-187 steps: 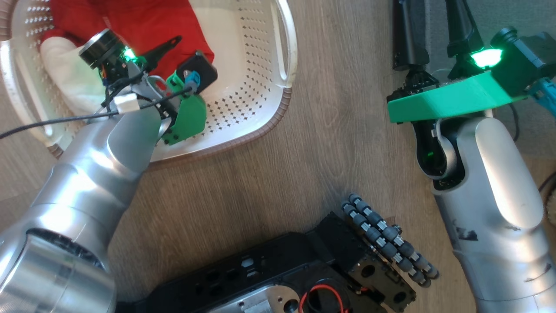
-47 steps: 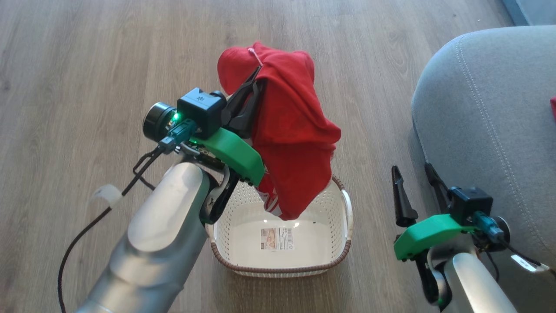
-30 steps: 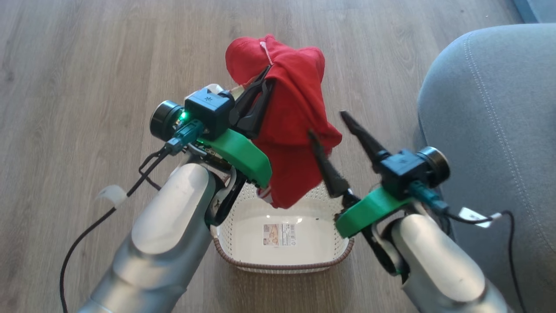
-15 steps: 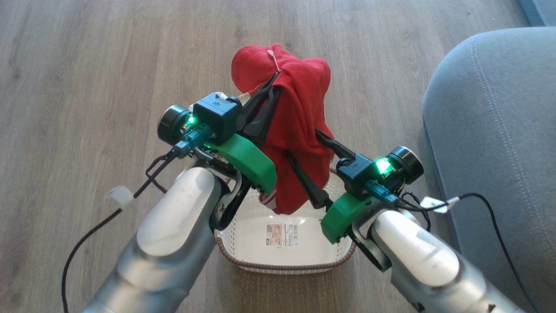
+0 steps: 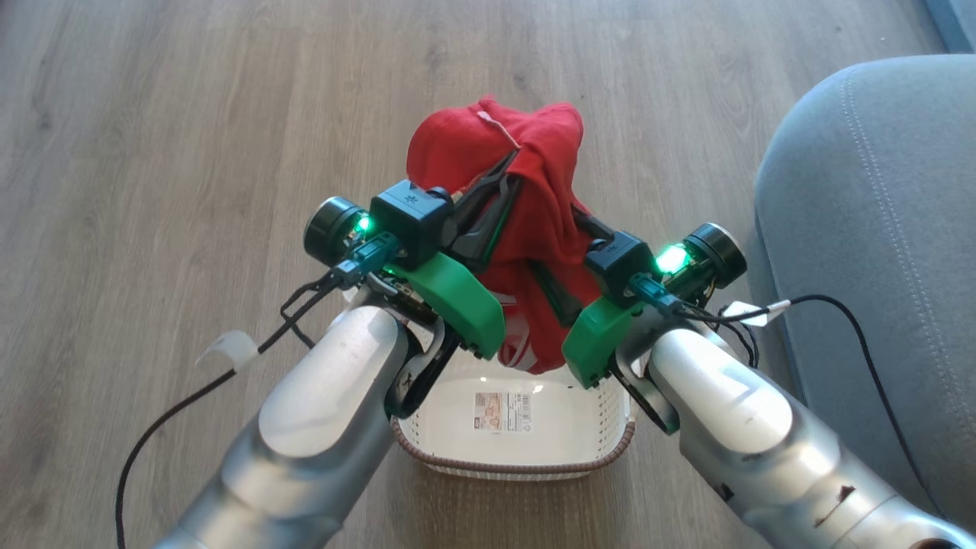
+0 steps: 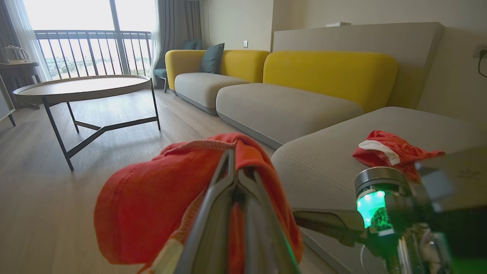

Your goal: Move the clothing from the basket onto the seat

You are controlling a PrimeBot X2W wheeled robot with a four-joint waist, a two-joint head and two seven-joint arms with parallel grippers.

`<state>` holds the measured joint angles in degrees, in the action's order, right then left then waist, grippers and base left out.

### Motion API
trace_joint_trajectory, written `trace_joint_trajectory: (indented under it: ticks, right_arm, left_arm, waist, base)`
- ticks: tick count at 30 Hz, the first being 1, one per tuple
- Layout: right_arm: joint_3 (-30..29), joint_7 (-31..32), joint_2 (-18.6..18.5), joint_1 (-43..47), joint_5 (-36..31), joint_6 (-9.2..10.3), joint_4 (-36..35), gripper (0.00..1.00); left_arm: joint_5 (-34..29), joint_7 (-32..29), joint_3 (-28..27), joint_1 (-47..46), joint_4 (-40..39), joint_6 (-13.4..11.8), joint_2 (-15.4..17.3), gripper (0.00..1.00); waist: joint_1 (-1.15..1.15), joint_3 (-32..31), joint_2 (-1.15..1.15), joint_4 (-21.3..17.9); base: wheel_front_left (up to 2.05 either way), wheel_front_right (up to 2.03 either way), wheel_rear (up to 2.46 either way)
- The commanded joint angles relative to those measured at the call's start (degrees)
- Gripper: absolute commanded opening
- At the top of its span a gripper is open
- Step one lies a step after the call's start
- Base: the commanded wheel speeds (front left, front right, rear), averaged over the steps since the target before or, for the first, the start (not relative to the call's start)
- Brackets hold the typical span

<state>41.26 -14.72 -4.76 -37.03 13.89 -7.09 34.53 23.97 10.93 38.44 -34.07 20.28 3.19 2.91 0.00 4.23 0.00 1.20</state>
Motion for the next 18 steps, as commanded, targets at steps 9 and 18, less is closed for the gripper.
trace_joint_trajectory:
  ticks: [9,18]
  right_arm:
    - [-1.89,-0.28,1.82,-0.09,3.15,-0.40,-3.91,0.00]
    - [-9.31,-0.28,1.82,3.80,2.28,-0.40,-10.88,0.00]
  left_arm:
    - [0.89,1.32,-0.97,-3.33,-0.31,-0.04,0.57,0.00]
    - [0.92,2.03,-0.29,-3.22,2.36,0.81,1.75,1.00]
  waist:
    - [0.00,0.69,0.00,0.29]
    - [0.00,1.76,0.00,-2.12]
  base:
    - [0.00,0.00,0.00]
    - [0.00,0.00,0.00]
